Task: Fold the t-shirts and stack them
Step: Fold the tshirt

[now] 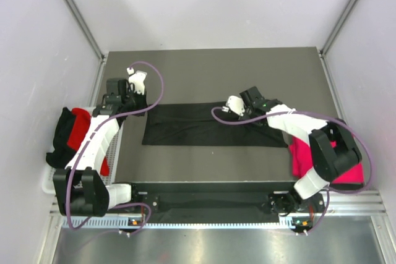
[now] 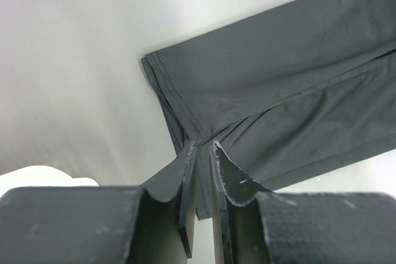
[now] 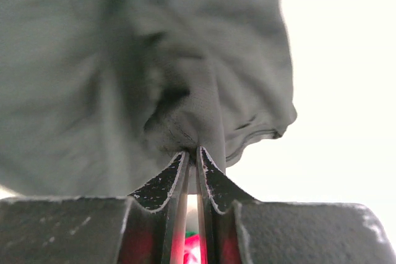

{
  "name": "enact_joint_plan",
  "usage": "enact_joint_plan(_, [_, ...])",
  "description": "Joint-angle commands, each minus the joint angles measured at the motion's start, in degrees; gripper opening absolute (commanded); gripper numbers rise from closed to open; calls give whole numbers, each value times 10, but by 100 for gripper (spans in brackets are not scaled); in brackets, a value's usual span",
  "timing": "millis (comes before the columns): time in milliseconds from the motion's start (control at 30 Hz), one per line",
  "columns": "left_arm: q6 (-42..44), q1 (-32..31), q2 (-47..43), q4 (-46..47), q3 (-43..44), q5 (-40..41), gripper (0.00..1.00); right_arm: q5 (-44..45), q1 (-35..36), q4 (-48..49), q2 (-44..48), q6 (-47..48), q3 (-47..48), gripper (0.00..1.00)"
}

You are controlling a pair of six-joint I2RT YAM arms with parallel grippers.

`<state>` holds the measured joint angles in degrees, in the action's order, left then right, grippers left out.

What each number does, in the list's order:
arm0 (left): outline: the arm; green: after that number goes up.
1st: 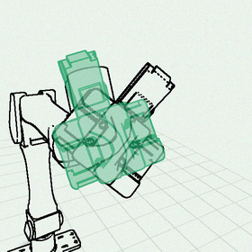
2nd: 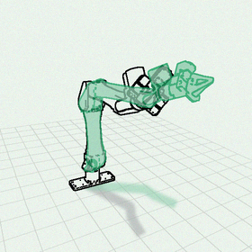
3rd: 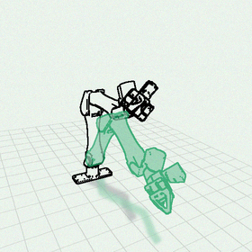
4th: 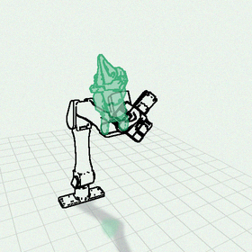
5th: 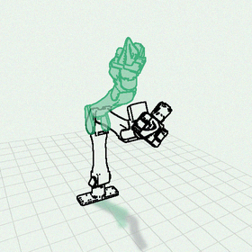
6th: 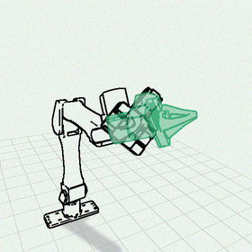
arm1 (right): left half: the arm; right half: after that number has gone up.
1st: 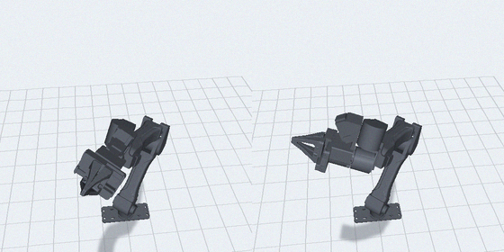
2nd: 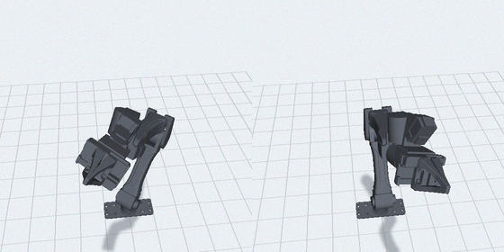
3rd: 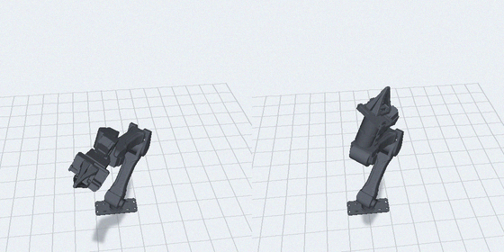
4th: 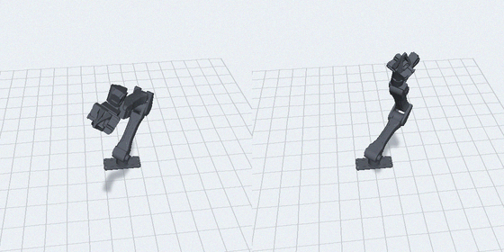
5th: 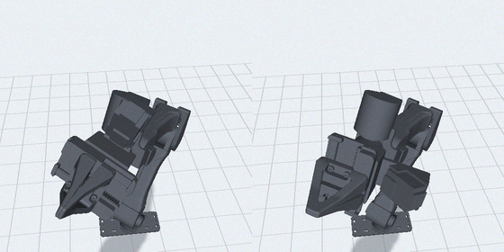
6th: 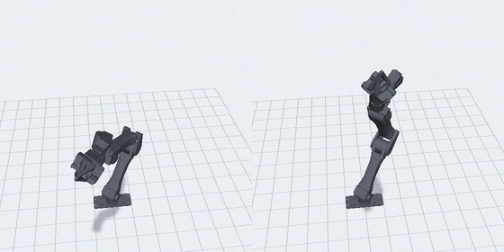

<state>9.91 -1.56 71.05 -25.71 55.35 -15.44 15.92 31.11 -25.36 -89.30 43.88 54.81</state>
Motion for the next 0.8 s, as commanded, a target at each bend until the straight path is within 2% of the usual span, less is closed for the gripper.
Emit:
enact_joint_plan(0, [-5,-1,1,22,0,-6,18,20,-28,46,-29,-17,59,11])
enact_joint_plan(67, [-5,-1,1,22,1,-5,18,19,-34,42,-47,-30,78,14])
enact_joint_plan(133, [-5,-1,1,22,-1,-4,18,25,-38,38,-56,-34,93,24])
enact_joint_plan(367, [-6,-1,-4,23,-4,-6,19,19,-38,34,24,-40,66,30])
enact_joint_plan(533, [-7,0,-1,25,-2,-7,19,-52,-39,-15,90,-38,35,29])
enact_joint_plan(767, [-9,-1,1,23,-1,-7,19,-123,-38,-44,54,-45,12,25])
